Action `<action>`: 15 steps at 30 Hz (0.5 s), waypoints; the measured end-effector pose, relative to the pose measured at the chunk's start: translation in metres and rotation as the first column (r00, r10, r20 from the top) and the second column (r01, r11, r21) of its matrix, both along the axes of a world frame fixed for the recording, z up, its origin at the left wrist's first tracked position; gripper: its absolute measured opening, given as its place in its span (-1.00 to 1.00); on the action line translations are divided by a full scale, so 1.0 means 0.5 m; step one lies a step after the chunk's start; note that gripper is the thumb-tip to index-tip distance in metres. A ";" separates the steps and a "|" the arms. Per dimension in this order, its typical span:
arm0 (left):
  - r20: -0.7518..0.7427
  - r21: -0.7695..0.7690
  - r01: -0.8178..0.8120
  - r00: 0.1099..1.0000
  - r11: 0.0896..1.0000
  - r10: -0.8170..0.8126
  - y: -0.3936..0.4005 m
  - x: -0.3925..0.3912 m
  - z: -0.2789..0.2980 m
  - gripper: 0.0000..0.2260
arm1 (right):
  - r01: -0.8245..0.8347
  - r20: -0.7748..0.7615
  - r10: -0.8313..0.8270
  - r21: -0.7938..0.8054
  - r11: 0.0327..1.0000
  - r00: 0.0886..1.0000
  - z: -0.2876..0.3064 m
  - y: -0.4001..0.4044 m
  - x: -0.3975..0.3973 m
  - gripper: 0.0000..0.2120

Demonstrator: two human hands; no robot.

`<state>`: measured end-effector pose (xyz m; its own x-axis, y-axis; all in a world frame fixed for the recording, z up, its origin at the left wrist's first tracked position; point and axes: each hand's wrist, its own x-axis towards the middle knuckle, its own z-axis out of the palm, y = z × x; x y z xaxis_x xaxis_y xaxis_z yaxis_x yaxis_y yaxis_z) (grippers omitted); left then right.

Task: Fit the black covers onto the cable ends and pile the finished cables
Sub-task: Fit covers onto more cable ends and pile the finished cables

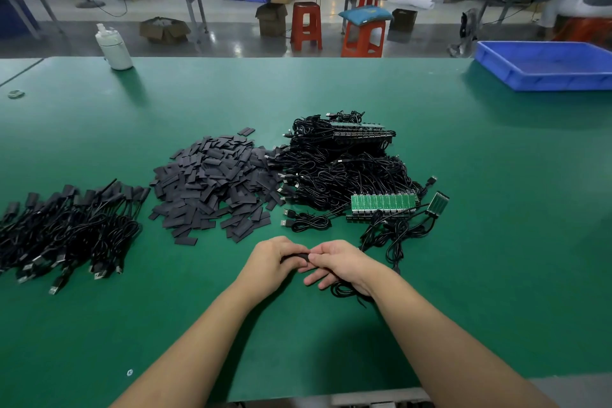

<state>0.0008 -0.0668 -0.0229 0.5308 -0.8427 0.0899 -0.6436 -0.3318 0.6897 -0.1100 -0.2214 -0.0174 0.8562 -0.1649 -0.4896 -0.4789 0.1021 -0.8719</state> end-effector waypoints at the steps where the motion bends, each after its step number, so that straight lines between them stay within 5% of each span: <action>1: 0.010 0.014 -0.001 1.000 1.000 0.000 0.001 0.003 0.002 -0.83 | 0.006 0.000 -0.006 0.012 1.000 1.000 -0.001 -0.003 0.000 -0.86; 8: 0.435 0.276 -0.066 0.898 0.959 -0.064 -0.010 0.007 0.014 -0.85 | -0.005 -0.005 0.005 -0.016 1.000 1.000 -0.012 -0.005 0.003 -0.86; 15: 0.420 0.263 -0.121 0.908 0.957 -0.001 -0.020 0.005 0.010 -0.85 | 0.075 0.014 -0.075 -0.006 0.997 0.997 -0.016 -0.007 0.000 -0.84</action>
